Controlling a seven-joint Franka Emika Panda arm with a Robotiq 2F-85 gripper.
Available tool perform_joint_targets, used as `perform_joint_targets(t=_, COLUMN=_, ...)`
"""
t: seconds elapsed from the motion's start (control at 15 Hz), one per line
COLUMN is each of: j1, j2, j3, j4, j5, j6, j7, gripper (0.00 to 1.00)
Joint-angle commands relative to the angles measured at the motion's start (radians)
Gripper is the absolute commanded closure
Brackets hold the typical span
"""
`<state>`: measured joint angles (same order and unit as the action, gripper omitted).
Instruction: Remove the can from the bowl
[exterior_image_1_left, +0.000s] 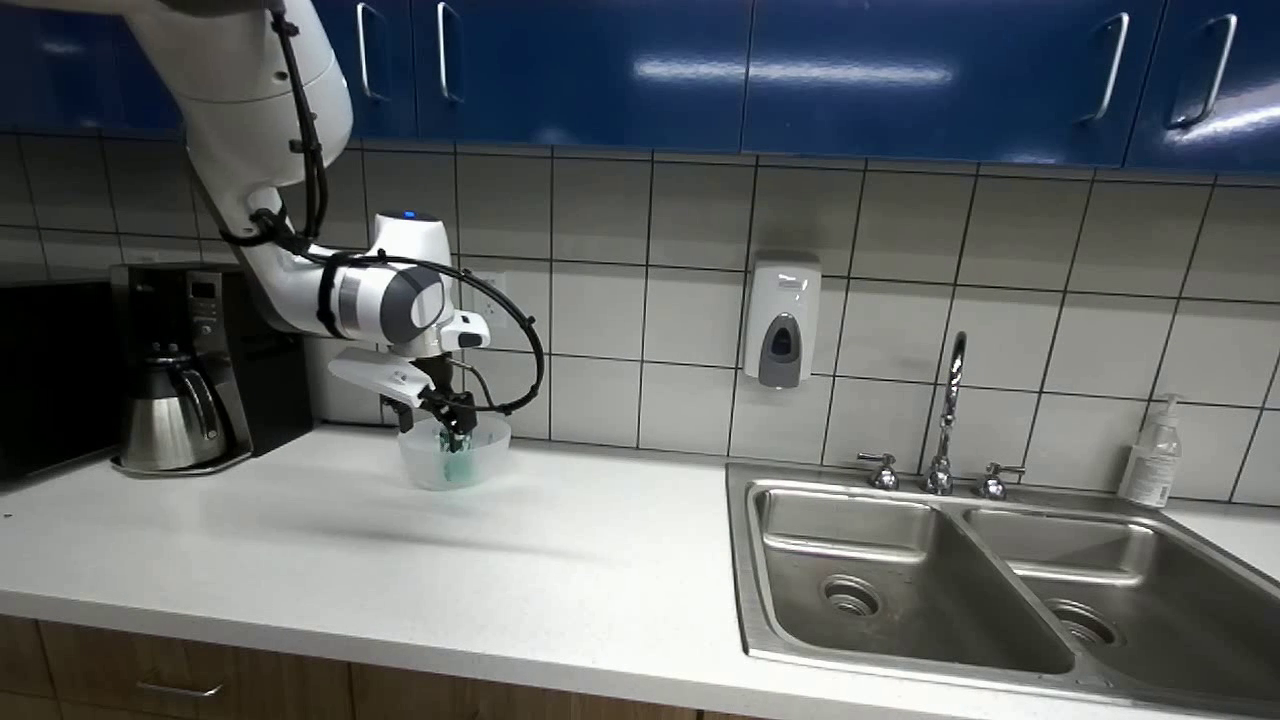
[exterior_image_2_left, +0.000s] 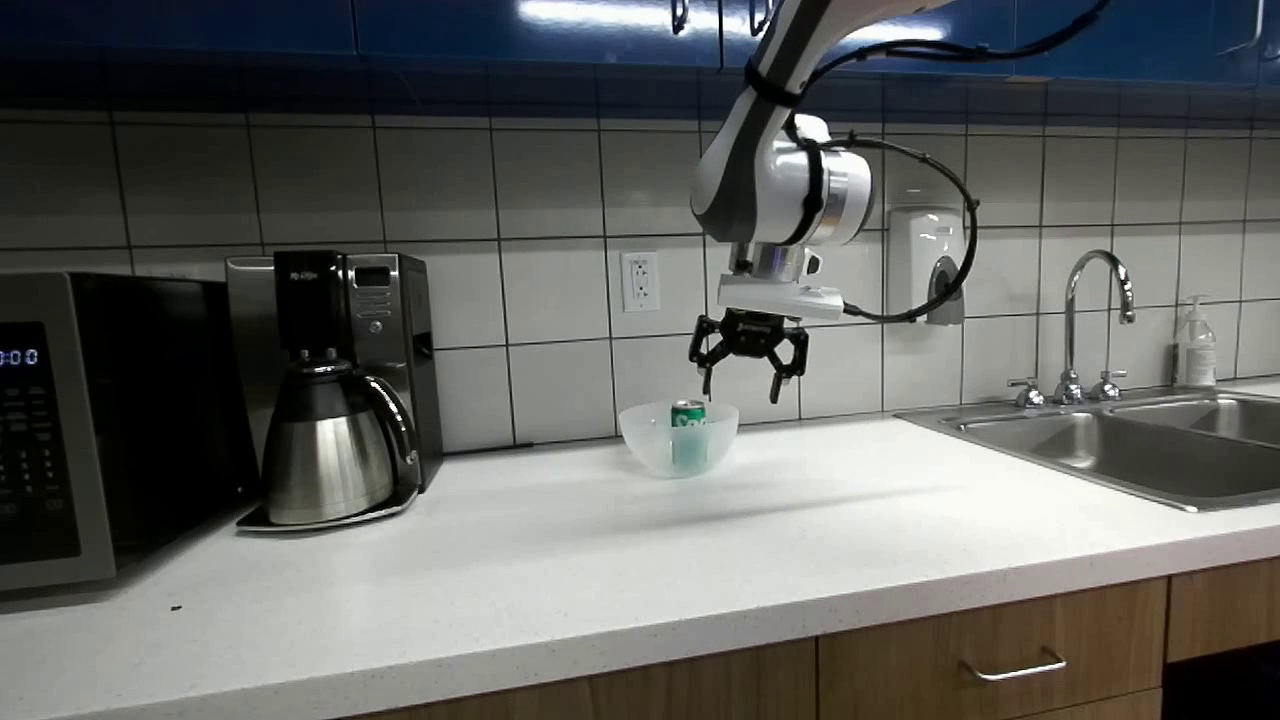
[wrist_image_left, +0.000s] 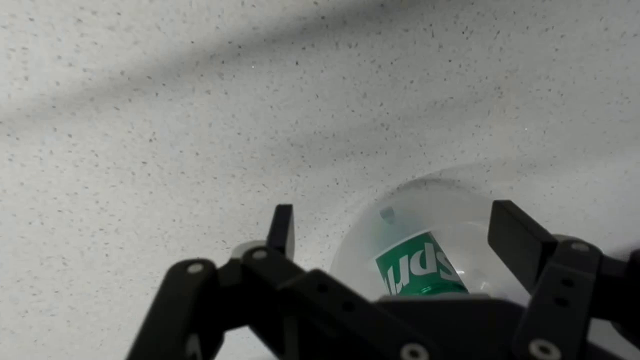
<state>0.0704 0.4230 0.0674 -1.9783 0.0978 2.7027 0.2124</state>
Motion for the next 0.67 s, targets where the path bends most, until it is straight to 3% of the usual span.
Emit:
perform_joint_targets(t=0.0, j1=0.003, j2=0.071, j3=-0.007, j4=0.129, j5=0.016, j6=-0.064, j7=-0.005, gripper=0.00)
perform_joint_targets(t=0.6, j1=0.021, j2=0.258, j3=-0.034, j4=0.454, j5=-0.004, j6=-0.221, j7=0.012, gripper=0.00)
